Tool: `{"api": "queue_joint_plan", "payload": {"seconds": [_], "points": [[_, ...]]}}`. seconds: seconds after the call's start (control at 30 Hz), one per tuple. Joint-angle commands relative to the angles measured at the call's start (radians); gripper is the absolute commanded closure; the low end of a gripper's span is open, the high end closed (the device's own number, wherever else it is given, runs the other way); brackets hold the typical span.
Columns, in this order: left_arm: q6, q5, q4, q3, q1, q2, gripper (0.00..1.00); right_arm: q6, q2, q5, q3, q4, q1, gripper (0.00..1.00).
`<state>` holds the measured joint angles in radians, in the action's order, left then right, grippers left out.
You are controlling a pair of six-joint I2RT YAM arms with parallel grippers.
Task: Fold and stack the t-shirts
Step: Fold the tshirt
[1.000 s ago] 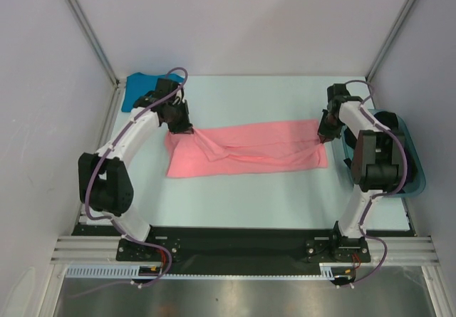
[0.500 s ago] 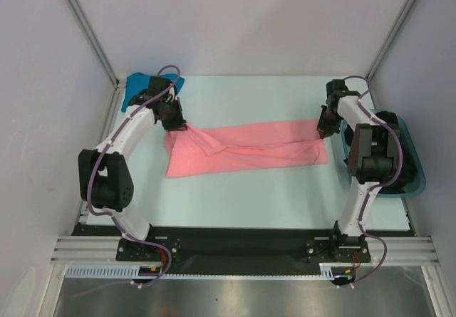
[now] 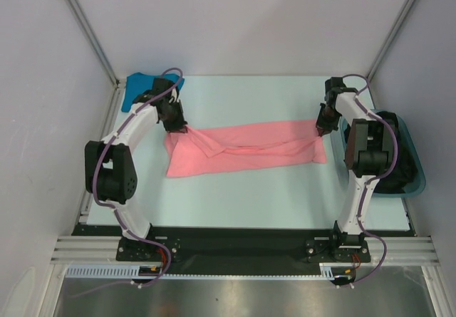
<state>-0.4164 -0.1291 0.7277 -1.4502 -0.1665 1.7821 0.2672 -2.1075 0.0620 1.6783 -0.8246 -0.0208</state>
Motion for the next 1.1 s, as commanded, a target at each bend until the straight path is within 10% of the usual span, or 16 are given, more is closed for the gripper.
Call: {"api": "queue_joint_plan", "payload": {"seconds": [0.0, 0.87, 1.07], "points": [[0.022, 0.040, -0.014, -0.030, 0.016, -0.021, 1.00, -0.016, -0.016, 0.001, 0.037, -0.022, -0.004, 0.97], [0.022, 0.099, -0.033, 0.054, 0.044, -0.055, 1.00, -0.023, -0.054, 0.015, 0.027, -0.027, -0.024, 0.95], [0.021, 0.065, -0.050, 0.033, 0.044, -0.023, 0.92, -0.031, -0.078, 0.004, 0.066, -0.033, -0.022, 0.80]]}}
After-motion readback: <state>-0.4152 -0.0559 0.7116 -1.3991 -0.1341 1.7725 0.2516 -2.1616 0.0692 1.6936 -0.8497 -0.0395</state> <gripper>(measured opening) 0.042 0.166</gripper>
